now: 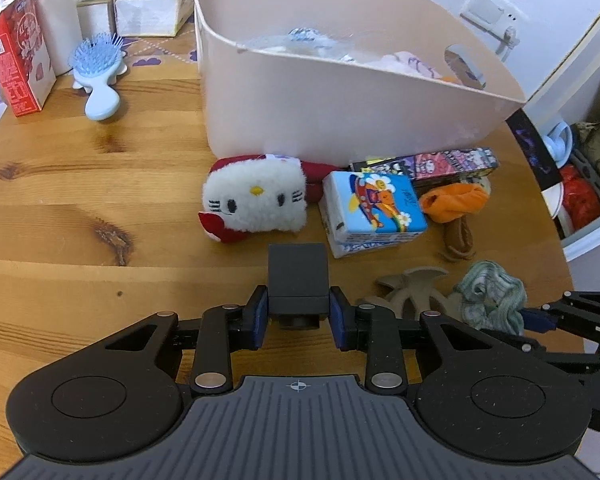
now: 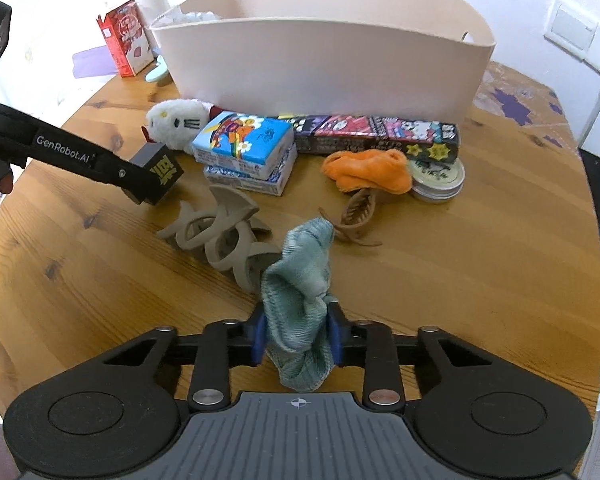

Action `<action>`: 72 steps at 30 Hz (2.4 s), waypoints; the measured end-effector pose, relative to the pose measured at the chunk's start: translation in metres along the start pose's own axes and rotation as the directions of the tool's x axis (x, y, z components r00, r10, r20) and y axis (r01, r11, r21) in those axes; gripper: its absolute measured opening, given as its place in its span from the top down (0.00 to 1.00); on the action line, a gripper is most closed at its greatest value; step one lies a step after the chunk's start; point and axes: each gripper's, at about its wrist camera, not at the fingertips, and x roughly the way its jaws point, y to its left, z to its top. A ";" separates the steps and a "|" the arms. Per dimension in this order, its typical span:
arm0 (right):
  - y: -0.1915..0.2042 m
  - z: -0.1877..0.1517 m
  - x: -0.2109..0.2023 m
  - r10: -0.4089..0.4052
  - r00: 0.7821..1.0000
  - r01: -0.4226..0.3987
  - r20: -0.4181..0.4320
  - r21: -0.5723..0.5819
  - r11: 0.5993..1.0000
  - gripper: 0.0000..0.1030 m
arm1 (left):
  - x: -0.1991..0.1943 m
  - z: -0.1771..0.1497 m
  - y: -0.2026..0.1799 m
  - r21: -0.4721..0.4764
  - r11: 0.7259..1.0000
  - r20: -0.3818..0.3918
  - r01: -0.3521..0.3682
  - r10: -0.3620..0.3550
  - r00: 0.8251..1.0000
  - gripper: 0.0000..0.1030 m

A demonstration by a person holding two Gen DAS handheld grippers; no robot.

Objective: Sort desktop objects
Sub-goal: 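Grasp the black box with the left tool while the right tool lifts the green scrunchie, then carry the black box and green scrunchie over the basket and open both tools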

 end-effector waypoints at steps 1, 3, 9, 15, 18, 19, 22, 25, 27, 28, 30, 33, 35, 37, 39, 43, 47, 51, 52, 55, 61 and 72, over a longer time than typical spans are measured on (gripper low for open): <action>0.000 0.001 -0.003 -0.002 1.000 0.002 0.008 0.000 1.000 0.76 | -0.003 0.000 -0.001 0.002 1.000 0.003 0.005 -0.005 1.000 0.69; -0.001 0.003 -0.009 -0.010 1.000 0.010 0.025 -0.006 1.000 0.77 | -0.009 0.000 -0.002 0.009 1.000 0.013 0.012 -0.013 1.000 0.69; -0.008 0.015 -0.032 -0.023 0.996 0.025 0.087 -0.013 1.000 0.80 | -0.031 0.006 -0.006 0.024 0.999 0.053 0.037 -0.038 0.998 0.69; -0.016 0.037 -0.052 -0.058 0.985 0.064 0.162 -0.034 0.997 0.80 | -0.056 0.016 -0.007 0.024 0.999 0.121 0.040 -0.043 0.992 0.69; -0.022 0.050 -0.062 -0.073 0.977 0.083 0.198 -0.040 0.996 0.80 | -0.069 0.024 -0.009 0.022 0.998 0.157 0.060 -0.063 0.986 0.69; -0.024 0.053 -0.064 -0.078 0.975 0.089 0.210 -0.042 0.995 0.80 | -0.072 0.026 -0.010 0.024 0.998 0.164 0.063 -0.066 0.984 0.69; -0.029 0.064 -0.072 -0.089 0.966 0.103 0.244 -0.045 0.994 0.80 | -0.079 0.035 -0.014 0.027 0.998 0.186 0.052 -0.056 0.981 0.69; -0.037 0.076 -0.078 -0.100 0.956 0.116 0.275 -0.040 0.992 0.80 | -0.081 0.045 -0.014 0.031 0.999 0.210 0.039 -0.044 0.977 0.69; -0.041 0.082 -0.079 -0.116 0.948 0.132 0.295 -0.037 0.991 0.80 | -0.082 0.052 -0.014 0.041 0.999 0.221 0.028 -0.037 0.975 0.69; -0.042 0.085 -0.079 -0.122 0.944 0.139 0.306 -0.036 0.990 0.80 | -0.082 0.055 -0.014 0.045 0.999 0.226 0.025 -0.034 0.974 0.69; -0.046 0.090 -0.078 -0.127 0.940 0.146 0.315 -0.037 0.989 0.80 | -0.082 0.063 -0.016 0.057 0.998 0.235 0.015 -0.028 0.971 0.69; -0.050 0.100 -0.076 -0.137 0.936 0.160 0.324 -0.046 0.986 0.80 | -0.080 0.076 -0.019 0.070 0.998 0.251 -0.002 -0.015 0.968 0.69; -0.053 0.108 -0.075 -0.135 0.932 0.161 0.335 -0.049 0.986 0.80 | -0.079 0.084 -0.022 0.077 0.997 0.262 -0.009 -0.011 0.965 0.69; -0.056 0.115 -0.073 -0.135 0.929 0.163 0.345 -0.053 0.985 0.80 | -0.077 0.092 -0.025 0.080 0.997 0.271 -0.019 -0.004 0.962 0.69; -0.059 0.124 -0.071 -0.133 0.927 0.165 0.352 -0.063 0.984 0.80 | -0.073 0.100 -0.028 0.079 0.996 0.275 -0.027 0.004 0.961 0.69; -0.065 0.142 -0.066 -0.123 0.924 0.163 0.363 -0.084 0.983 0.80 | -0.060 0.113 -0.030 0.065 0.996 0.271 -0.053 0.034 0.962 0.69; -0.070 0.157 -0.056 -0.109 0.928 0.157 0.357 -0.108 0.982 0.80 | -0.044 0.123 -0.027 0.020 0.997 0.259 -0.070 0.063 0.964 0.69; -0.073 0.166 -0.042 -0.090 0.940 0.139 0.329 -0.128 0.982 0.80 | -0.028 0.126 -0.026 0.016 0.995 0.231 -0.096 0.090 0.969 0.69; -0.073 0.167 -0.038 -0.083 0.945 0.132 0.317 -0.135 0.982 0.80 | -0.025 0.127 -0.025 0.013 0.995 0.229 -0.101 0.095 0.969 0.69; -0.073 0.168 -0.025 -0.065 0.958 0.111 0.280 -0.151 0.982 0.79 | -0.018 0.130 -0.022 0.005 0.995 0.218 -0.104 0.100 0.971 0.69; -0.075 0.167 -0.017 -0.064 0.962 0.102 0.265 -0.134 0.986 0.62 | -0.014 0.131 -0.017 -0.018 0.998 0.166 -0.062 0.064 0.984 0.68; -0.082 0.147 -0.035 -0.087 0.952 0.112 0.294 -0.068 0.991 0.33 | -0.037 0.116 -0.013 -0.015 0.999 0.198 -0.033 0.035 0.980 0.30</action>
